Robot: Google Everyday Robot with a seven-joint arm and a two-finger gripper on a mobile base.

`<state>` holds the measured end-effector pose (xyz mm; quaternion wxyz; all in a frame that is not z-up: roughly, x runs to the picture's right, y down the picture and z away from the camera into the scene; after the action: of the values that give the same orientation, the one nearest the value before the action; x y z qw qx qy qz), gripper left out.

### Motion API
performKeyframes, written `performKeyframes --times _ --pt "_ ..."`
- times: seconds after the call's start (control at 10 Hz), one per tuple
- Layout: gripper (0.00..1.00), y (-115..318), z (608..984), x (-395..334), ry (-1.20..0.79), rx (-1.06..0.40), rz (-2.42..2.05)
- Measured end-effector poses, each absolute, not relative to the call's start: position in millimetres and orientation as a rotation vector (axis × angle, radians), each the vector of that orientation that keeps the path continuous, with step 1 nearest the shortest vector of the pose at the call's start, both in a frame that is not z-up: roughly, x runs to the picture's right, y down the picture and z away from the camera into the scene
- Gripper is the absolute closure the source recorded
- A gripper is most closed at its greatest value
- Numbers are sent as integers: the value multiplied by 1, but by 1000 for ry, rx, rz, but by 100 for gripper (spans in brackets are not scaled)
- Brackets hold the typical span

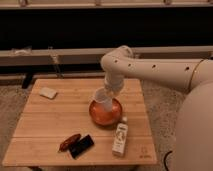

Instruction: Place the ceramic cup in the ceramic bowl

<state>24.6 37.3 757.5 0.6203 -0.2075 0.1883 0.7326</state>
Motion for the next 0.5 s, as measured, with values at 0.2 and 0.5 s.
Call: performKeyframes --times 0.2,0.5 --pt "65 42 768 18 432 -484 1688" --pt "34 41 765 23 433 -479 1689"
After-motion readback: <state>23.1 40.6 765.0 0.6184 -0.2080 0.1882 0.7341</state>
